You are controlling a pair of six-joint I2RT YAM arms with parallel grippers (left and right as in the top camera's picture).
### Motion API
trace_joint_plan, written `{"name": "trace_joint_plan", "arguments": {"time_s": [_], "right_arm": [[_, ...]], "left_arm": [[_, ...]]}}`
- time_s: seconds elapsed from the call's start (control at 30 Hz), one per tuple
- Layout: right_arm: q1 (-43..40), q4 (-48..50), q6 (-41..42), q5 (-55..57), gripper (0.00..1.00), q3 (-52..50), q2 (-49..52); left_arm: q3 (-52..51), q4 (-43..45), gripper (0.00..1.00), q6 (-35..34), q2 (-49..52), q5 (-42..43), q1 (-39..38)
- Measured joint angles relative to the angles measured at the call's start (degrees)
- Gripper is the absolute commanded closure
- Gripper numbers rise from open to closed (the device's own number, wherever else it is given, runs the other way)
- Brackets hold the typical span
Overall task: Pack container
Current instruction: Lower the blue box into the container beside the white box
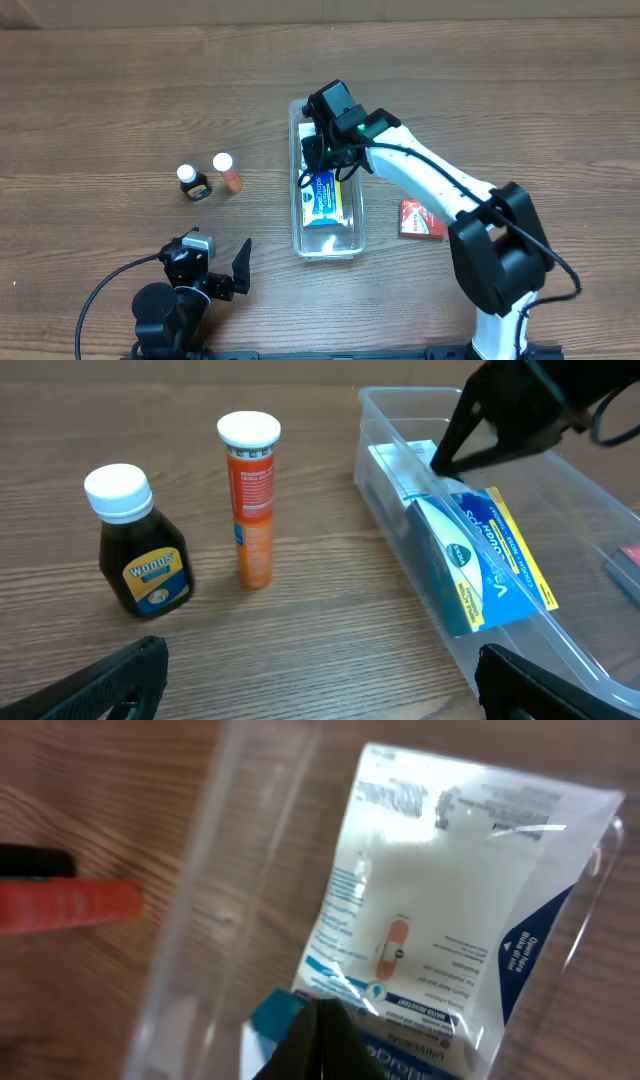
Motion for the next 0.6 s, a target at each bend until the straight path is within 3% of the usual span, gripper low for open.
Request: {"name": "trace_joint_plan", "arguments": {"time_s": [0.2, 0.33, 0.6], "right_arm": [[0.02, -1.44, 0.04, -0.09, 0.96, 0.74, -1.84], [0.02, -6.23, 0.13, -1.6, 0.9, 0.7, -1.51], [0.02, -10.45, 1.29, -3.02, 0.94, 0.7, -1.51]], "left_arm": [[0.0, 0.0, 0.0, 0.0, 0.0, -0.02, 0.0], [0.0, 0.0, 0.0, 0.0, 0.0, -0.02, 0.0], [0.0, 0.0, 0.0, 0.0, 0.0, 0.0, 0.0]]}}
